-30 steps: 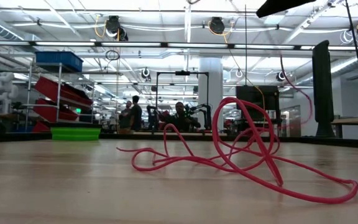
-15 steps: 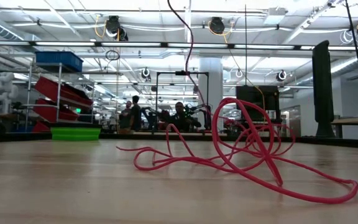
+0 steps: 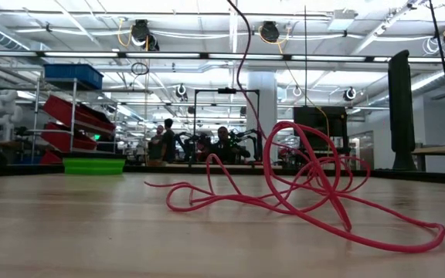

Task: Coil cords
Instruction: Uncoil the red wire from the spool

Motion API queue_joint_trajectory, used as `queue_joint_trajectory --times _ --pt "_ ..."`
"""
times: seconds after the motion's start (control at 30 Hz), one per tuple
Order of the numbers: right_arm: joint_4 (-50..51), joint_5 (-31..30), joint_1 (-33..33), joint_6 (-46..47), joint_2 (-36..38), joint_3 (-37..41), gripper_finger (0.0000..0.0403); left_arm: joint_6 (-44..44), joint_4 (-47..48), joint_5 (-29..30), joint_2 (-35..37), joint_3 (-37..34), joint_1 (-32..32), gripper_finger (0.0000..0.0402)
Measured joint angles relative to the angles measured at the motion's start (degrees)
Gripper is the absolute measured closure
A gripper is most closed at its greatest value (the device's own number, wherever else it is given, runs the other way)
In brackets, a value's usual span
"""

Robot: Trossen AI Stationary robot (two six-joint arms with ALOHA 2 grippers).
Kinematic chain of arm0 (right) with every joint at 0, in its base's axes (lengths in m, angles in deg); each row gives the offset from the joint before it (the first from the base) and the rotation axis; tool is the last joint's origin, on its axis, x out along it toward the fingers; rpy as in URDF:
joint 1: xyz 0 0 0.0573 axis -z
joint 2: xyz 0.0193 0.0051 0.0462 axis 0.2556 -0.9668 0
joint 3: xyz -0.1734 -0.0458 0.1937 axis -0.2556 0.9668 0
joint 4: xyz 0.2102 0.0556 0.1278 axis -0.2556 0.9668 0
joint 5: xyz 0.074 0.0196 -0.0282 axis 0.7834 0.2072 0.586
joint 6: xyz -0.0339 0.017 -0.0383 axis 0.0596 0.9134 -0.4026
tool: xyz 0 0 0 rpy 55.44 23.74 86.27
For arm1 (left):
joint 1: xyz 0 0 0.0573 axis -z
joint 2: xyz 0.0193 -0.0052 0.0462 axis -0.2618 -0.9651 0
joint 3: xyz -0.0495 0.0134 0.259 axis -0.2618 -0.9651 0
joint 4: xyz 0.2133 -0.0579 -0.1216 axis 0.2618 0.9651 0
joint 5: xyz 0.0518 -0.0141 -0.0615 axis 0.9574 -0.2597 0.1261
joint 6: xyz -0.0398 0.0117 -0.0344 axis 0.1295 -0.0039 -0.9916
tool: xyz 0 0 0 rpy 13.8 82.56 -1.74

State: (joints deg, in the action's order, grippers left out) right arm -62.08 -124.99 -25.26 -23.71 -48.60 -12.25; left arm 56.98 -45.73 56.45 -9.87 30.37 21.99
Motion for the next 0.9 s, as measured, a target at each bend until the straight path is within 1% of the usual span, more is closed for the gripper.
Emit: queue_joint_trajectory --times 0.1,0.33,0.53,0.57,0.7,0.8,0.9 --pt "-2.2 1.9 0.3 -1.6 0.0 0.0 0.0323 -0.1 0.0 -1.0 0.0 0.0 0.0 0.0398" --pt "-4.1 2.2 0.7 -3.2 0.0 0.0 0.0323 -0.2 0.0 -1.3 0.0 0.0 0.0 0.0398" --pt "-3.9 2.4 1.0 -3.0 0.0 0.0 0.0328 -0.2 -0.1 -6.0 0.0 0.0 0.0 0.0398" --pt "-3.9 2.9 1.0 -2.8 0.0 0.0 0.0332 -0.2 -0.1 -6.1 0.0 0.0 -0.1 0.0398" --pt "-4.0 8.9 1.5 -3.0 0.0 0.0 0.0359 -0.2 0.3 -6.5 0.0 0.0 0.0 0.0398" --pt "-4.0 9.7 1.9 -3.1 0.0 0.0 0.0388 -0.5 0.4 -6.5 0.0 0.0 0.0 0.0398" --pt "-4.1 9.6 2.0 -3.1 0.0 0.0 0.0397 -0.6 0.4 -6.3 0.0 0.0 0.0 0.0398"
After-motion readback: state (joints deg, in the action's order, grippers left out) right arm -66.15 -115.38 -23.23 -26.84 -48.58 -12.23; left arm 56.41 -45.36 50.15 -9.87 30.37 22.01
